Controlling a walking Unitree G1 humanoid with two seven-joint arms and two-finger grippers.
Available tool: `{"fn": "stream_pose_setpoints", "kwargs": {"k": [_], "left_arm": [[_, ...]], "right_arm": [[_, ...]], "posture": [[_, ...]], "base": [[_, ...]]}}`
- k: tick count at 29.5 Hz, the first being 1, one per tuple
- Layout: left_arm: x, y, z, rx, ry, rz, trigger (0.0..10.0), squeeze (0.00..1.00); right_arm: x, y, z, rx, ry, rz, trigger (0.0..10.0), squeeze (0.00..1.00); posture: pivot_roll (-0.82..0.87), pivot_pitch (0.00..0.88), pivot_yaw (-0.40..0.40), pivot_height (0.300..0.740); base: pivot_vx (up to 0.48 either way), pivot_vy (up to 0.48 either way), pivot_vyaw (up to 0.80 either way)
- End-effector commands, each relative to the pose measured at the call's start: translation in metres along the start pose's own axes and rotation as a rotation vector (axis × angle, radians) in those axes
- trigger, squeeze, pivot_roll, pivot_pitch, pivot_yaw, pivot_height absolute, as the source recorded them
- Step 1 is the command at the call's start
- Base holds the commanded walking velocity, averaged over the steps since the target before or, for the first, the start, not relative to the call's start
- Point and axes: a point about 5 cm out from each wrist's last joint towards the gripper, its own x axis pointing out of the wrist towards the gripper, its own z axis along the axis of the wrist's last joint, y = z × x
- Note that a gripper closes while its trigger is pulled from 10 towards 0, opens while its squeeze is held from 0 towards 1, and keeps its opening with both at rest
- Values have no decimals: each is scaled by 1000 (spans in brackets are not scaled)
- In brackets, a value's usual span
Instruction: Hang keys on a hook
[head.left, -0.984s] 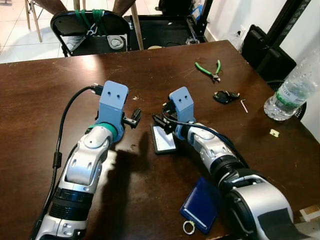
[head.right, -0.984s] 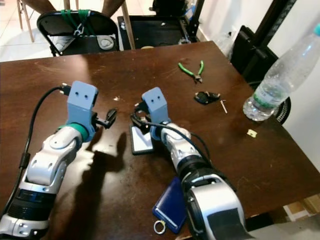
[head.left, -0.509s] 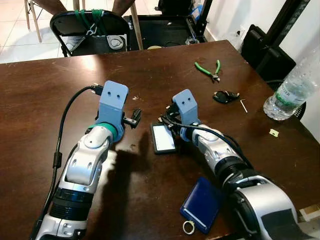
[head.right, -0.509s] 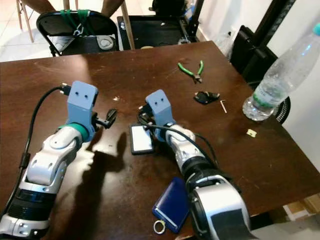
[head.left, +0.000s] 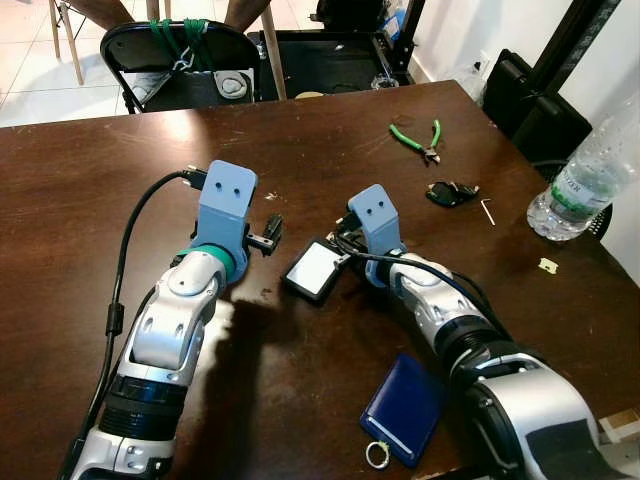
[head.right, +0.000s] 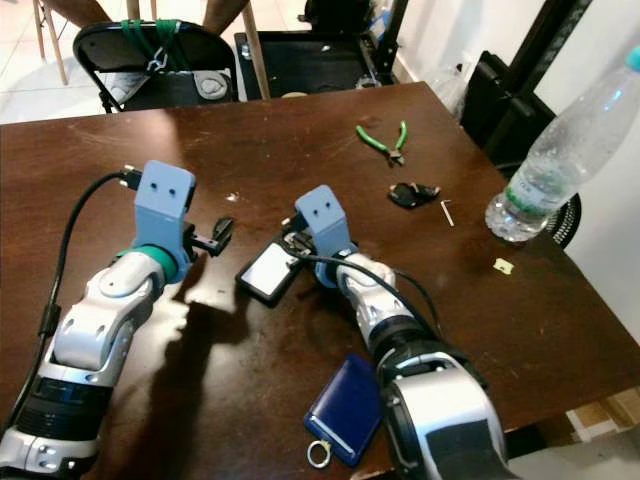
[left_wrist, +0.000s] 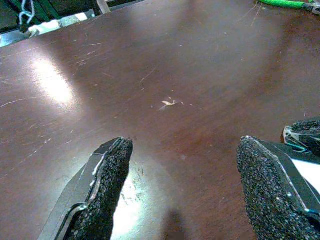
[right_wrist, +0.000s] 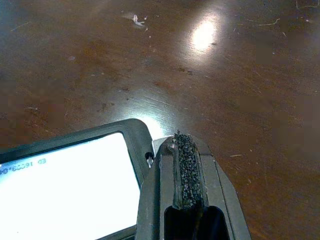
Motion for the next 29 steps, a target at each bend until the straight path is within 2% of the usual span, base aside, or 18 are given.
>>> {"fn": "stream_pose_setpoints", "kwargs": {"k": [1, 3, 4, 6, 8, 9, 10, 12, 14, 15, 19, 20, 23, 24, 25, 26, 27, 29], "left_arm": [[0, -1, -2, -5, 11, -2, 10000, 0], [0, -1, -2, -5, 11, -2, 10000, 0], [0, -1, -2, -7, 11, -1, 10000, 0], [0, -1, -2, -7, 11, -1, 10000, 0], [0, -1, -3, -8, 12, 1, 10000, 0], [0, -1, -3, -8, 12, 1, 10000, 0], [0, -1, -3, -8, 12, 1, 10000, 0], [0, -1, -3, -8, 12, 1, 10000, 0], [1, -3, -2, -8, 11, -8, 10000, 0], [2, -4, -1, -8, 10, -11, 10000, 0], [3, -4, -1, -9, 8, -14, 10000, 0], [3, -4, 0, -8, 7, -14, 10000, 0], [3, -4, 0, -8, 7, -14, 10000, 0], [2, -4, -1, -8, 7, -13, 10000, 0], [2, -4, -1, -8, 7, -13, 10000, 0], [2, -3, -1, -7, 8, -11, 10000, 0], [2, -3, -1, -7, 8, -11, 10000, 0], [0, -2, -1, -6, 9, -7, 10000, 0]], "right_arm": [[-2, 3, -14, 18, 51, 1, 1686, 0], [-2, 3, -14, 18, 51, 1, 1686, 0], [-1, 0, -2, 52, -19, 2, 0, 0], [-1, 0, -2, 52, -19, 2, 0, 0], [-1, -6, 22, 122, -166, 11, 0, 0], [-1, -6, 22, 122, -166, 11, 0, 0], [-2, -9, 35, 159, -245, 19, 0, 0], [-2, -9, 35, 159, -245, 19, 0, 0], [-9, -19, 68, 230, -435, 13, 0, 0], [-11, -21, 72, 231, -462, 6, 0, 0], [-11, -21, 71, 217, -458, 1, 0, 0], [-10, -19, 65, 179, -423, -9, 9961, 0], [-10, -19, 65, 179, -423, -9, 9961, 0], [-6, -14, 53, 96, -346, -16, 10000, 0], [-6, -14, 53, 96, -346, -16, 10000, 0], [-4, -9, 36, -26, -229, -34, 10000, 1000], [-4, -9, 36, -26, -229, -34, 10000, 1000], [-6, -11, 6, -213, -35, -63, 10000, 1000]], "posture": [[-82, 173, 26, 740], [-82, 173, 26, 740], [-81, 174, 25, 740], [-81, 174, 25, 740], [-80, 177, 27, 740], [-80, 177, 27, 740], [-83, 177, 31, 740], [-83, 177, 31, 740], [-94, 173, 38, 740], [-93, 172, 38, 740], [-93, 172, 38, 740], [-90, 173, 38, 740], [-90, 173, 38, 740], [-88, 173, 37, 740], [-88, 173, 37, 740], [-86, 174, 36, 740], [-86, 174, 36, 740], [-84, 177, 33, 740]], "base": [[0, 0, 0], [0, 0, 0], [0, 0, 0], [0, 0, 0], [0, 0, 0], [0, 0, 0], [0, 0, 0], [0, 0, 0], [0, 0, 0], [0, 0, 0], [0, 0, 0], [0, 0, 0], [0, 0, 0], [0, 0, 0], [0, 0, 0], [0, 0, 0], [0, 0, 0], [0, 0, 0]]}}
